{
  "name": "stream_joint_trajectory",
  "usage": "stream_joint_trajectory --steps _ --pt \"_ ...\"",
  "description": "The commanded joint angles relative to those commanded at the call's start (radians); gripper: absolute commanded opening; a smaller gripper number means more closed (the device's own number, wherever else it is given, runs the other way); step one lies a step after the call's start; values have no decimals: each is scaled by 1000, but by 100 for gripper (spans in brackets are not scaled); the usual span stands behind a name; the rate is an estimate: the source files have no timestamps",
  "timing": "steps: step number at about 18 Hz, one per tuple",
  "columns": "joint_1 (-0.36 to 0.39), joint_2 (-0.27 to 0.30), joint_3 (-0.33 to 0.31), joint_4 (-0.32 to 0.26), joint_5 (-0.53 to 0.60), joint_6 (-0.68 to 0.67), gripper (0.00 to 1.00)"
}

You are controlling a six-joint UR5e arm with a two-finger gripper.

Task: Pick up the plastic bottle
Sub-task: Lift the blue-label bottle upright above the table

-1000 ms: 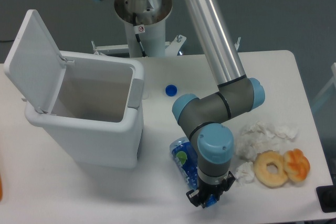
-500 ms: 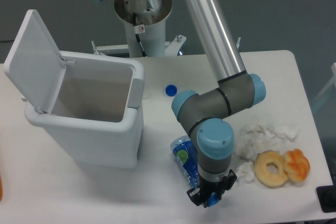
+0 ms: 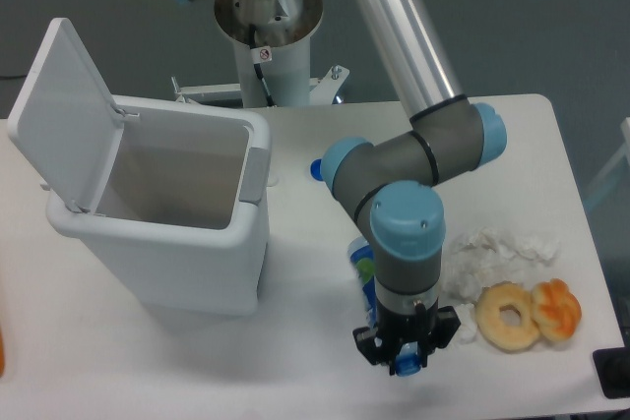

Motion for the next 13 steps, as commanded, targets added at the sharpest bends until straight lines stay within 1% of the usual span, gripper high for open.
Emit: stream_joint_trajectory --steps 2,4,5,7,10,13 --pt "14 29 -8 -6 35 63 8" --pt "15 38 -12 -23 84 143 9" --pt "17 48 -12 -61 115 183 9" --pt "32 69 -9 -133 126 255 9" --pt "48 97 -9 -210 129 342 10" --pt "84 132 -5 -300 128 417 10"
